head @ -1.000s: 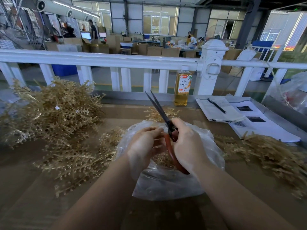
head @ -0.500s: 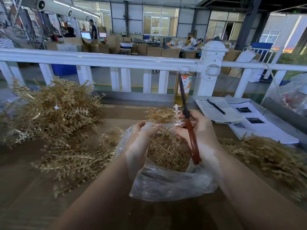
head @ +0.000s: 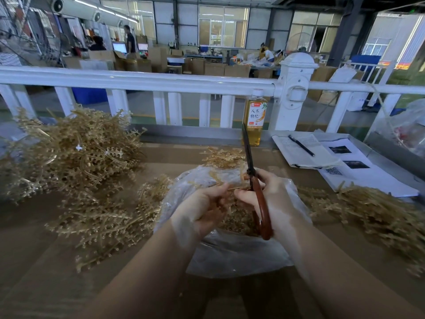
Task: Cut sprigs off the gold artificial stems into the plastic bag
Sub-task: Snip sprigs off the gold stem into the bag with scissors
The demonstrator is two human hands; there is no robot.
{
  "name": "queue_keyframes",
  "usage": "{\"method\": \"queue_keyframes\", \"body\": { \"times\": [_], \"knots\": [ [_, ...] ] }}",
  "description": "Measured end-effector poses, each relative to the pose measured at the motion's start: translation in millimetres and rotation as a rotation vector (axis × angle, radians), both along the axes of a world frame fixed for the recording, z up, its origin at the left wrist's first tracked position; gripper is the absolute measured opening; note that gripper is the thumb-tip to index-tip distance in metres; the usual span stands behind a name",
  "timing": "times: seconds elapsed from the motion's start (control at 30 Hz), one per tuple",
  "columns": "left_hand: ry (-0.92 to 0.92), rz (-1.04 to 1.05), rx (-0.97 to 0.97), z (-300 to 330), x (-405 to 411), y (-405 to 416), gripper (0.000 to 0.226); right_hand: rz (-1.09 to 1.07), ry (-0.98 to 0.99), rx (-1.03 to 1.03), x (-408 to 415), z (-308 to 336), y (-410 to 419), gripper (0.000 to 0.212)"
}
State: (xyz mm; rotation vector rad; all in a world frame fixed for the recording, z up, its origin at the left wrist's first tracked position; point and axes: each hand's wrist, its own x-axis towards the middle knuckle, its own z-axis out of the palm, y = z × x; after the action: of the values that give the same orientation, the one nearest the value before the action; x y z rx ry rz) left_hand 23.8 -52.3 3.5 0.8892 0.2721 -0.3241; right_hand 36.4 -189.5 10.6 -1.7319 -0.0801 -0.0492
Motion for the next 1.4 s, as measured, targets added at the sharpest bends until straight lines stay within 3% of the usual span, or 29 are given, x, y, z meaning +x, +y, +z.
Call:
{"method": "queue_keyframes", "body": {
  "times": [0.2,0.4,0.53,0.6,0.7,1.0,1.4],
  "knots": [
    [-0.072,0.127,0.091,-3.1,4.2,2.3,0.014,-0.03,-0.019,-0.014,4.1,-8.9,-0.6,0.035],
    [-0.144,0.124,0.266,-7.8,2.0,-1.2,0.038,-0.024,-0.13,-0.123,5.5,-12.0,1.8,0.036],
    [-0.151,0.256,0.197,-13.3,8.0,3.5,0.036,0.01,-0.235,-0.253,-0.2,-13.1,-1.0,0.023],
    [-0.166,0.303,0.144,-16.1,10.9,6.2,0.035,0.029,-0.268,-0.413,-4.0,-14.2,-1.7,0.016],
    [-0.153,0.383,0.09,-18.6,14.1,8.8,0.036,0.061,-0.296,-0.6,-8.1,-19.7,-3.5,0.022],
    [-0.137,0.49,0.003,-27.6,16.2,9.1,0.036,0.089,-0.332,-0.887,-15.2,-34.1,-10.1,0.039],
    [-0.156,0.531,-0.038,-30.7,17.5,8.3,0.036,0.12,-0.318,-0.962,-15.1,-36.0,-9.9,0.044]
  ]
}}
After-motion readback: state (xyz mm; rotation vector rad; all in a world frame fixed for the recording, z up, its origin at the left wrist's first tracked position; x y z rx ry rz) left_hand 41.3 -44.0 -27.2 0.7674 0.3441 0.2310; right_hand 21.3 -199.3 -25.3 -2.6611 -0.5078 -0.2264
